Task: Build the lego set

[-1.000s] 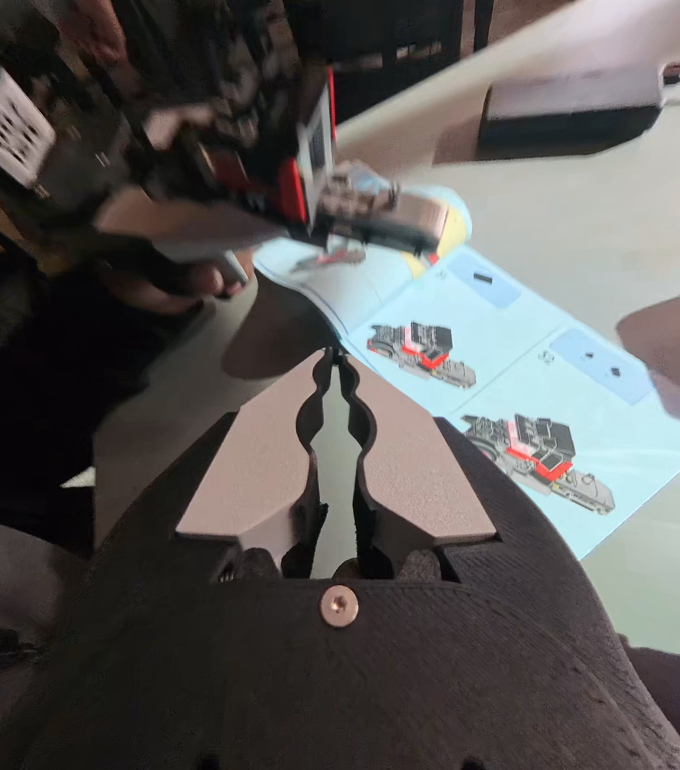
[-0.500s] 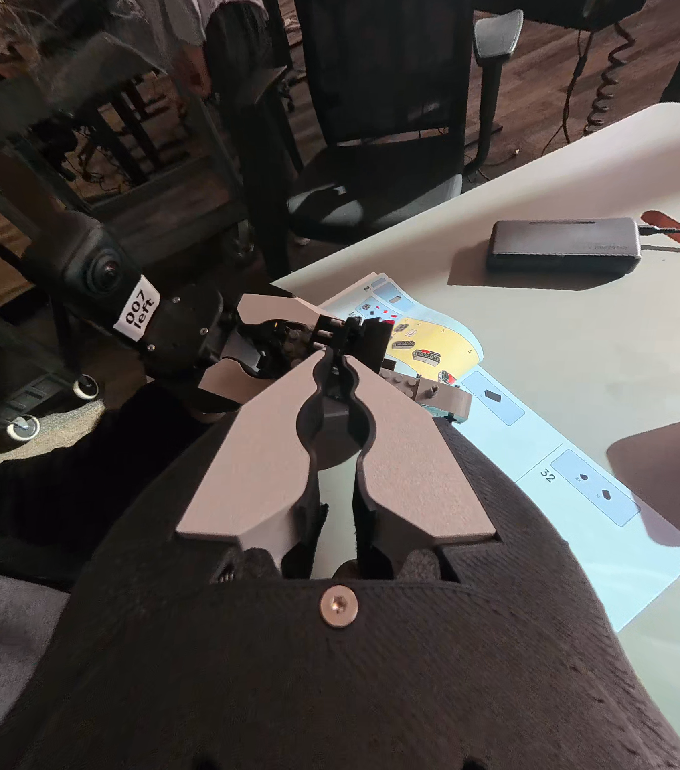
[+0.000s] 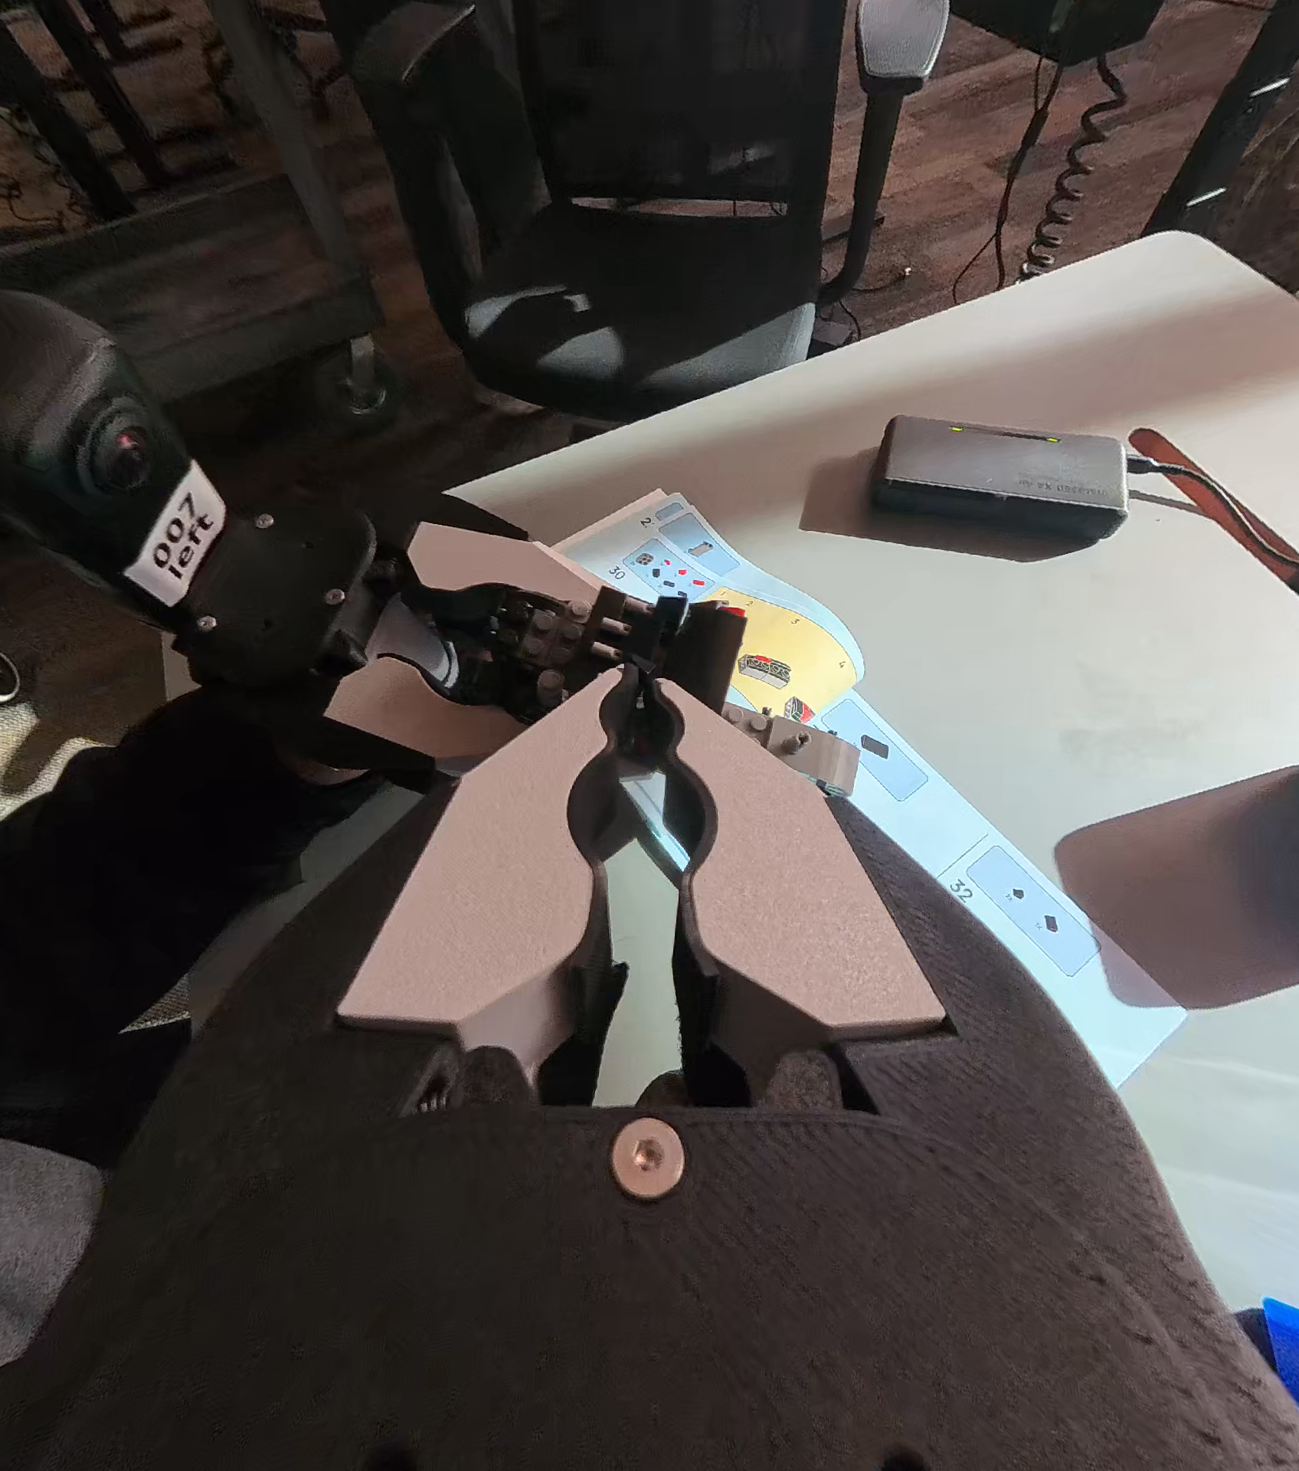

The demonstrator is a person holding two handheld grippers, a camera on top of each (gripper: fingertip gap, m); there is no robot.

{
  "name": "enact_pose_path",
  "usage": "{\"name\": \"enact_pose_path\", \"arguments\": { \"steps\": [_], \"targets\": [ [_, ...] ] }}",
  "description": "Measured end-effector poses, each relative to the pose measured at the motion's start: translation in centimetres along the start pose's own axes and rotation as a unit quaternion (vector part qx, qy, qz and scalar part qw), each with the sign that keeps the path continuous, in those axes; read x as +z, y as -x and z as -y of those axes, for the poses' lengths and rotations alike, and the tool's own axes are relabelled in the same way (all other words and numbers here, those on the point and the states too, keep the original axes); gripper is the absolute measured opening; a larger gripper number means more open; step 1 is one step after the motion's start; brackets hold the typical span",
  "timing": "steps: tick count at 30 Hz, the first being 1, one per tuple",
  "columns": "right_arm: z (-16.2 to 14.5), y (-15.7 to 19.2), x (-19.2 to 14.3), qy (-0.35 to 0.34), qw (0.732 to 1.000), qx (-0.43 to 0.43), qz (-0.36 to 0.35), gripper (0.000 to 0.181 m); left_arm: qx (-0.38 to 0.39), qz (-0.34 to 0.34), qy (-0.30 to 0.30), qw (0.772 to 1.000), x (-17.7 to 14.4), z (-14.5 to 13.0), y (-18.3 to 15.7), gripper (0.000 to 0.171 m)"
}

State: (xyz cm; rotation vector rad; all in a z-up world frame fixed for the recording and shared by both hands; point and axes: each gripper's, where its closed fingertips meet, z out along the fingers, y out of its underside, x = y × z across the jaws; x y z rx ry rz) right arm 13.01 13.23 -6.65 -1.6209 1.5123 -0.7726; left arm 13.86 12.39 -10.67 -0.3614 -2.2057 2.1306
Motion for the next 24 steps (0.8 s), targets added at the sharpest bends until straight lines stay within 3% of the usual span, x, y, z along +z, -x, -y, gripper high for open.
{"name": "enact_pose_path", "arguments": {
  "steps": [24],
  "targets": [
    [-0.85, 0.06, -0.82, 0.076, 0.996, -0.030, 0.025, 0.001, 0.004, -0.005, 0.003, 1.000, 0.15, -0.09, -0.24, 0.043]
  ]
}}
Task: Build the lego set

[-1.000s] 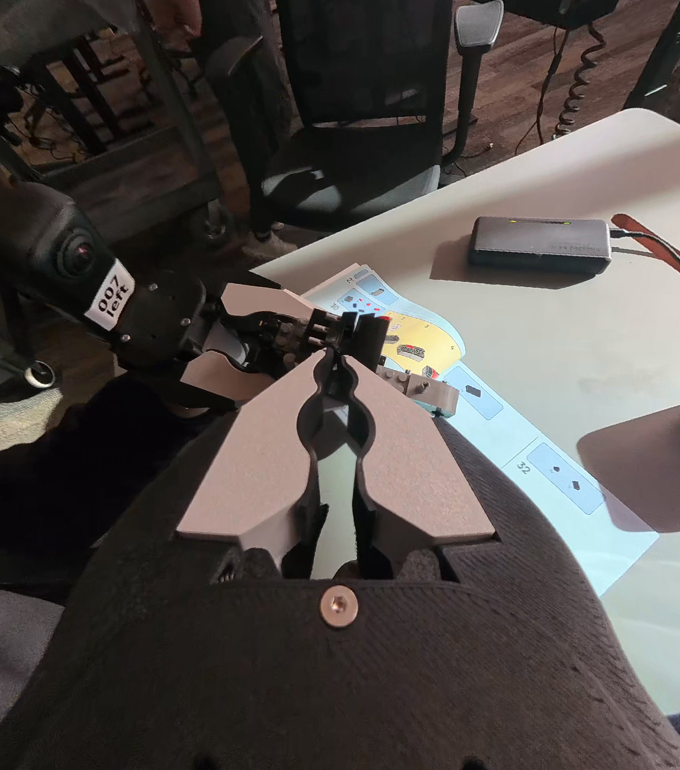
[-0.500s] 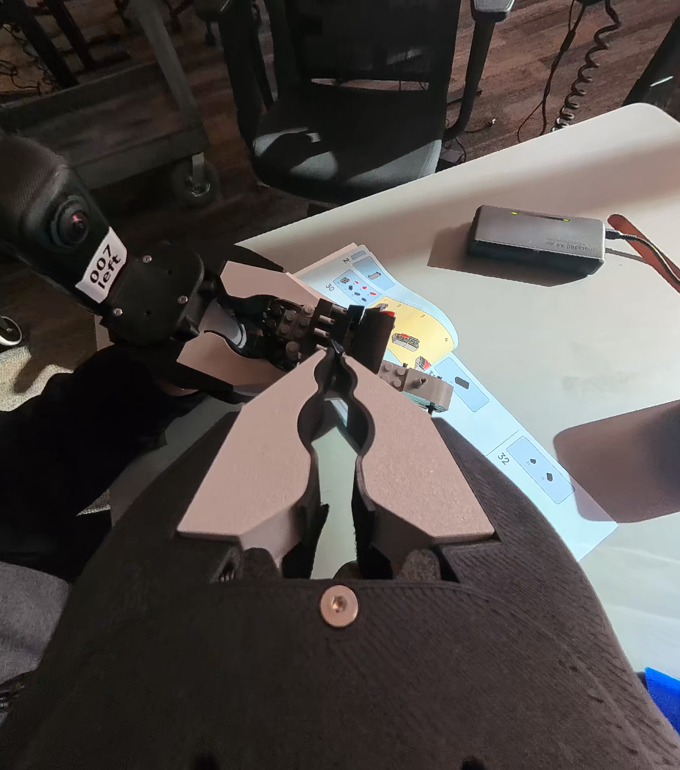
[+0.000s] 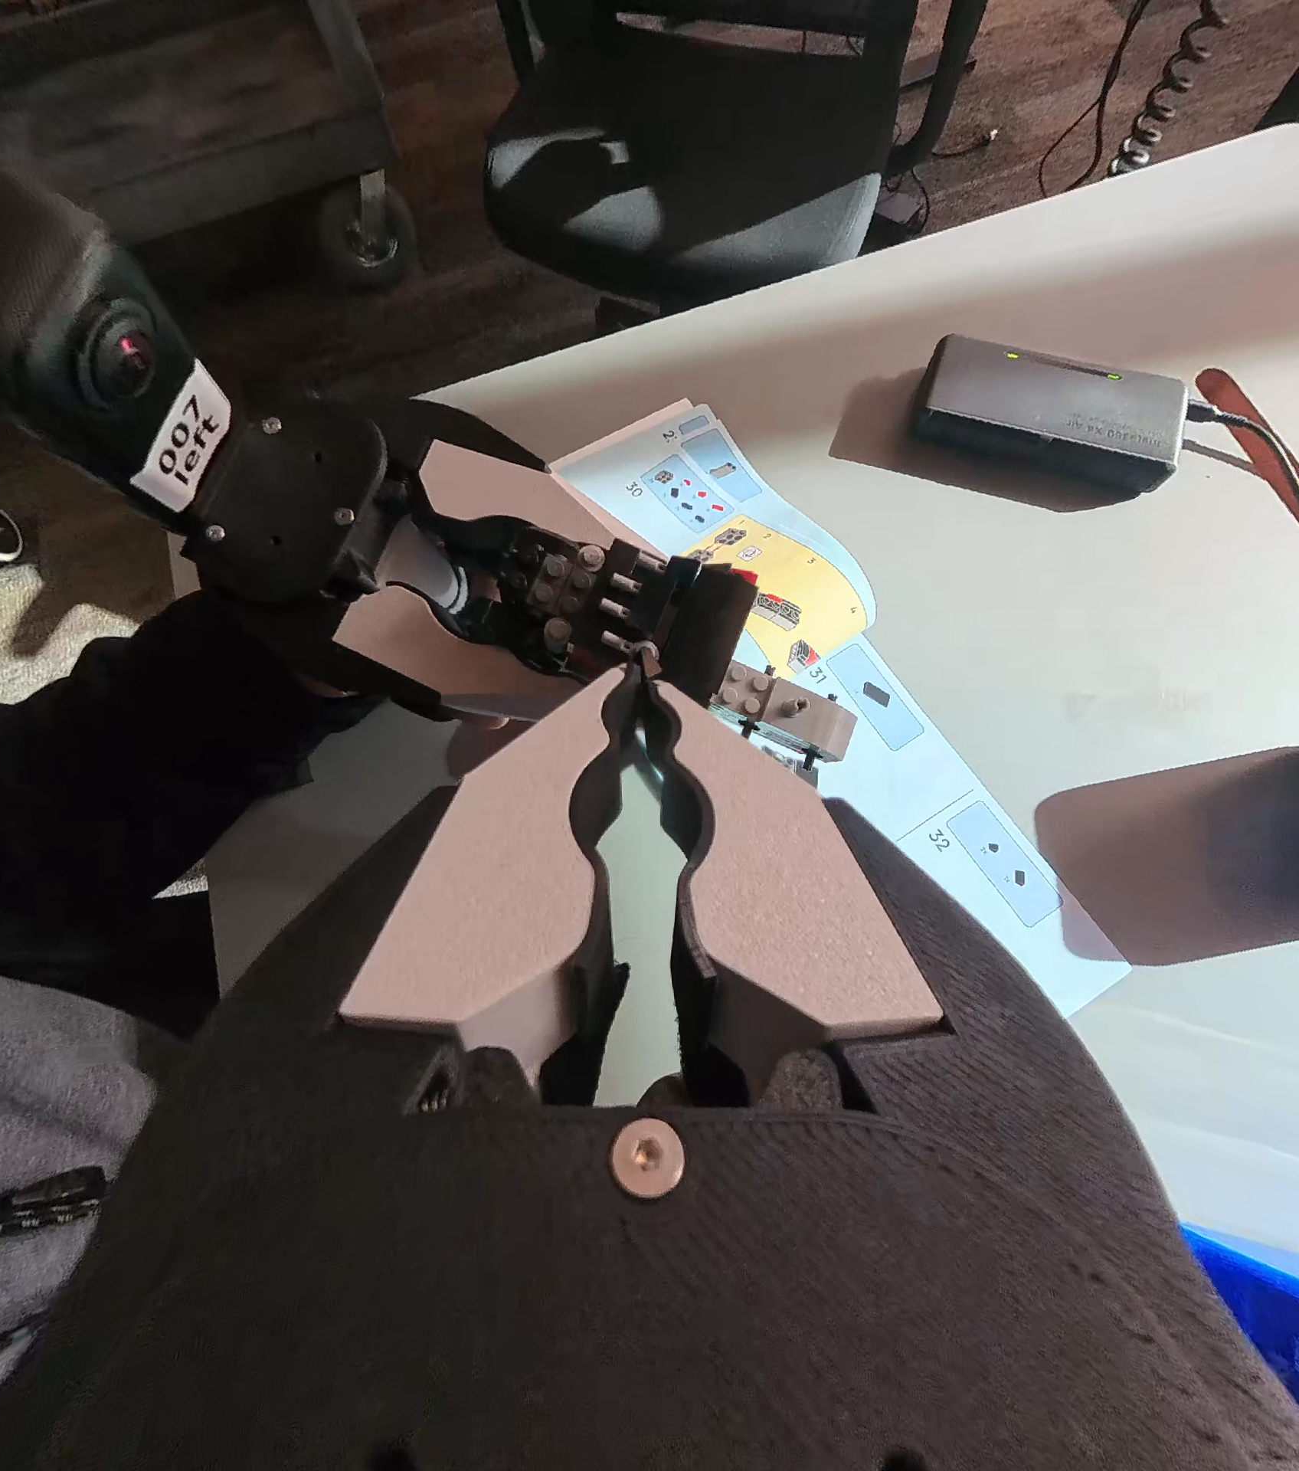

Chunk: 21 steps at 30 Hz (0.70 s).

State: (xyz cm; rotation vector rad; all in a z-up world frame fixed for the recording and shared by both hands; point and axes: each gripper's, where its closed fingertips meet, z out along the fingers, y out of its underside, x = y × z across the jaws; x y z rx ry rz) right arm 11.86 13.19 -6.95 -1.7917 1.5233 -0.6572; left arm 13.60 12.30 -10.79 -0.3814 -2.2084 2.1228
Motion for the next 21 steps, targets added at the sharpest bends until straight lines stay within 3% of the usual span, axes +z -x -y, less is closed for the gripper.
{"name": "enact_pose_path", "arguments": {
  "steps": [13, 21],
  "targets": [
    [-0.29, -0.37, 0.52, 0.028, 0.999, -0.014, -0.004, 0.000, 0.008, -0.001, 0.011, 1.000, 0.21, -0.33, -0.14, 0.043],
    [-0.09, -0.89, 0.79, 0.025, 0.998, -0.032, -0.044, 0.001, -0.004, -0.007, 0.018, 1.000, 0.42, -0.58, -0.30, 0.043]
  ]
}}
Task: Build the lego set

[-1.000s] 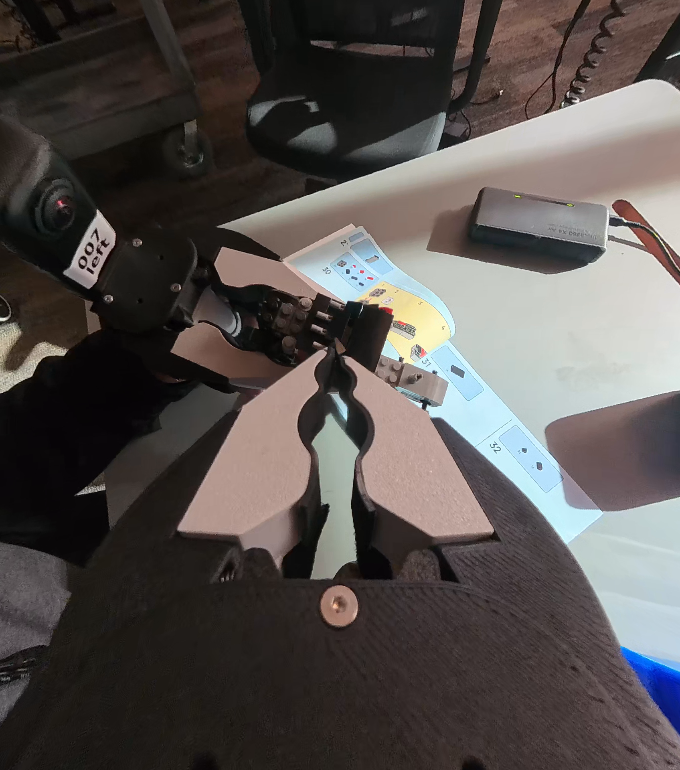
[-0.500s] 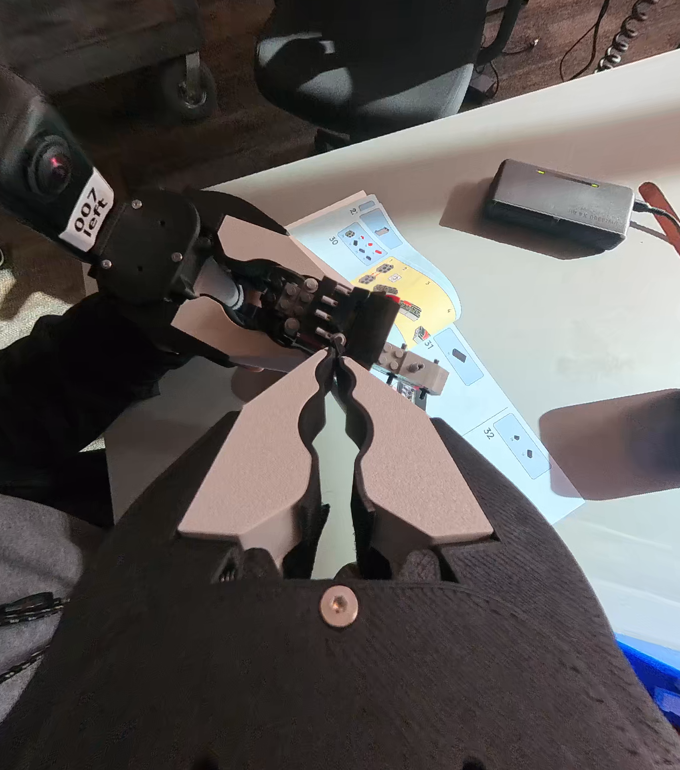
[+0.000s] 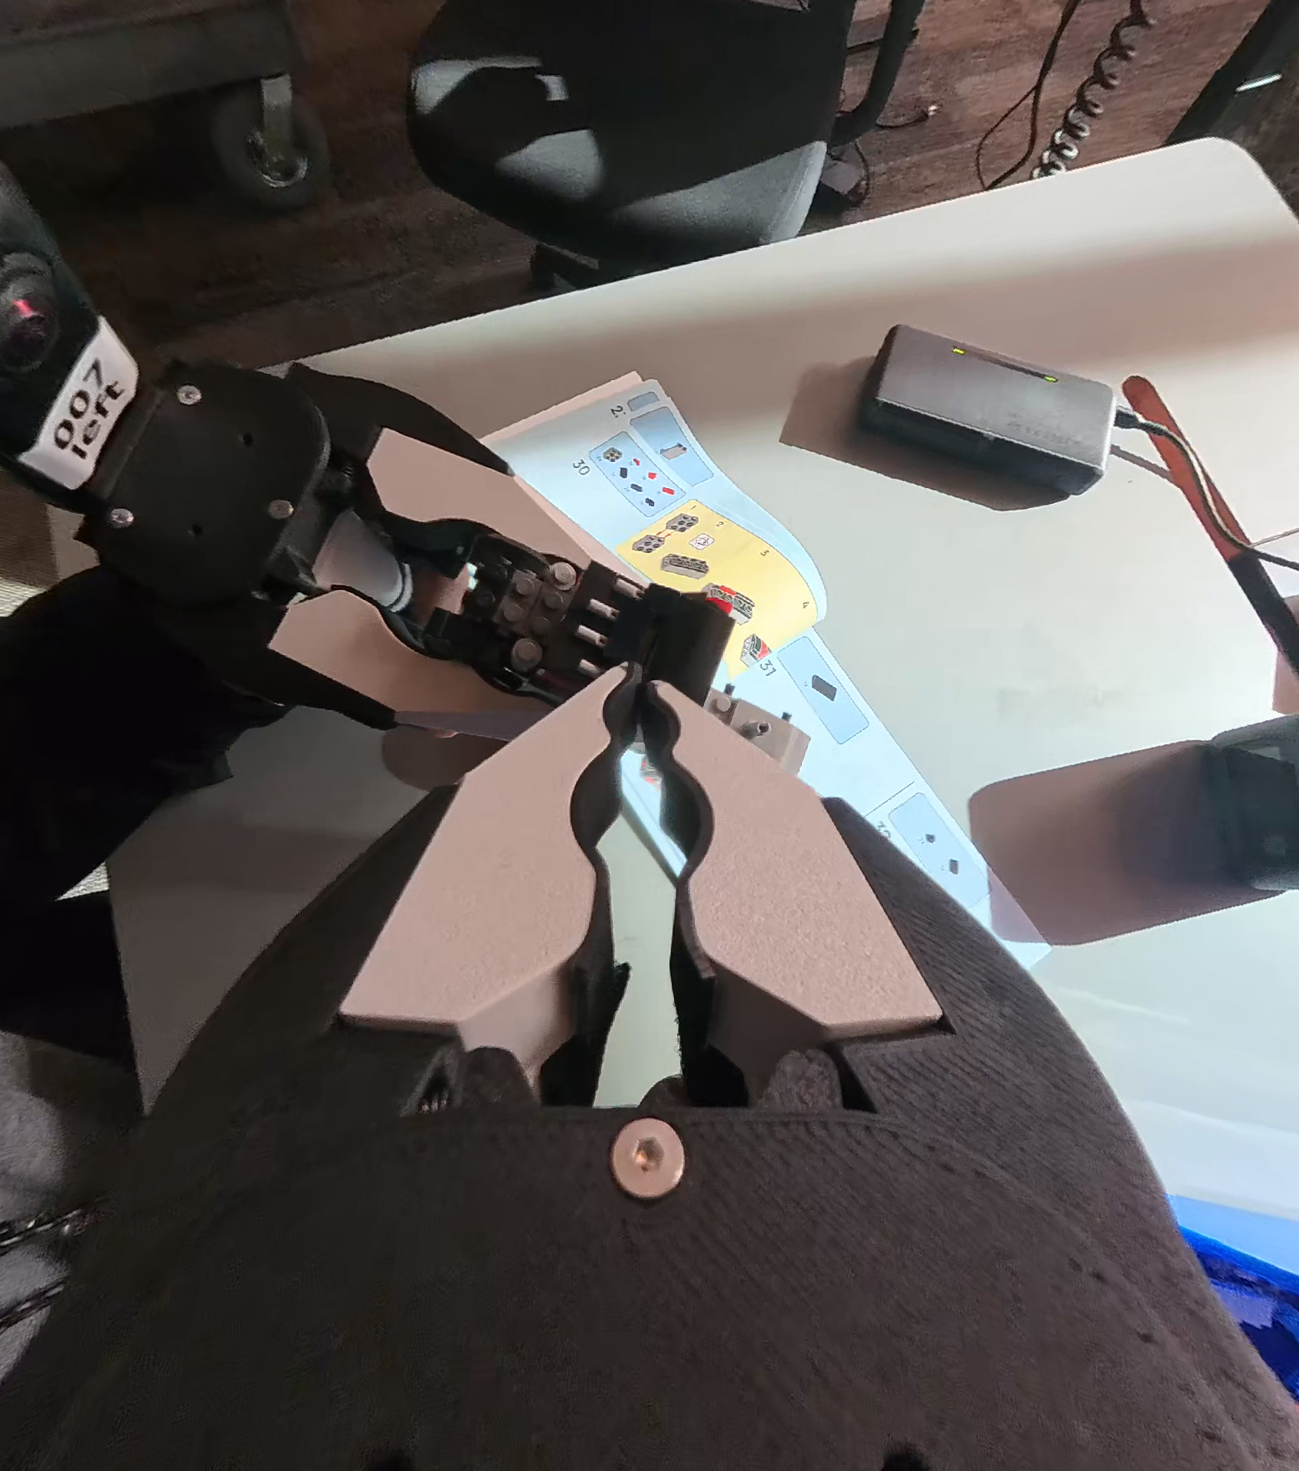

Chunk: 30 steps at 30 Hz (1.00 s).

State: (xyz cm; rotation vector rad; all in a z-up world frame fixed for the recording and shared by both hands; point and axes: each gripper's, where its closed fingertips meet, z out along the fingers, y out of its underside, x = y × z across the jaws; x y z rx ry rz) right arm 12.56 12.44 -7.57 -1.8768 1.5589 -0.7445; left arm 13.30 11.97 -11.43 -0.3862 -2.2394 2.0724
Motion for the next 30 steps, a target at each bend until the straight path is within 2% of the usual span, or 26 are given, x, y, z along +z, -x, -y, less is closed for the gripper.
{"name": "enact_pose_path", "arguments": {
  "steps": [13, 20, 23, 27, 30],
  "targets": [
    [0.5, -0.3, 0.3, -0.014, 1.000, 0.002, -0.018, 0.001, -0.036, -0.013, -0.006, 0.999, 0.0, 0.1, 0.0, 0.043],
    [0.9, -0.6, -0.2, -0.044, 0.999, 0.027, -0.014, 0.001, -0.048, -0.019, -0.012, 0.999, -0.1, 0.2, 0.0, 0.043],
    [0.9, -1.3, -0.8, -0.076, 0.994, 0.074, -0.003, 0.011, -0.053, -0.024, -0.016, 0.998, -0.2, 0.3, -0.1, 0.043],
    [0.6, -1.4, -1.0, -0.125, 0.971, 0.188, 0.080, 0.026, -0.054, -0.033, -0.029, 0.998, -0.3, 0.8, -0.3, 0.043],
    [0.4, -1.2, -1.1, -0.143, 0.954, 0.233, 0.122, 0.029, -0.051, -0.036, -0.035, 0.997, -0.4, 1.0, -0.5, 0.043]
  ]
}}
